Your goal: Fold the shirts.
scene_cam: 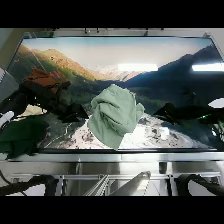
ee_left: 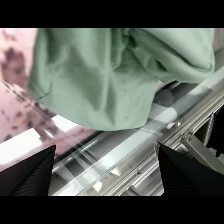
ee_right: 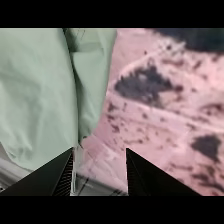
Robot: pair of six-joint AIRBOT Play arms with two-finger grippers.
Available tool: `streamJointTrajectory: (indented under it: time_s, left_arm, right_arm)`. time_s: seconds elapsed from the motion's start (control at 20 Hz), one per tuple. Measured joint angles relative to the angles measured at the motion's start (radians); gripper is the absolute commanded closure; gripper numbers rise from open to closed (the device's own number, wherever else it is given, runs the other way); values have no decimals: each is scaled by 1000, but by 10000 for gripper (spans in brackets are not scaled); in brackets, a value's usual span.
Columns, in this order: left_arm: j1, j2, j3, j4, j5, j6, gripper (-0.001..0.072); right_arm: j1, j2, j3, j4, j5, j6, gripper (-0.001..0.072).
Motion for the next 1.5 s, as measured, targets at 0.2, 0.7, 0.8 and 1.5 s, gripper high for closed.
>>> streamJointTrajectory:
  time_s: [0.2,0.7,0.8,1.5]
  left_arm:
    - [60,-108,-52,-26,-47,25,10]
    - [-82,-330,109,-33,-103,32,676]
    - [-100,-343,144,-33,-113,31,676]
    - [52,-50,580,-73,184,-11,692]
  right_arm:
    - [36,-183,16,171,-34,-127,351]
    - [126,-282,66,254,-165,-146,351]
    - [130,-292,68,255,-179,-145,449]
    - [-33,-17,436,257,-74,-184,695]
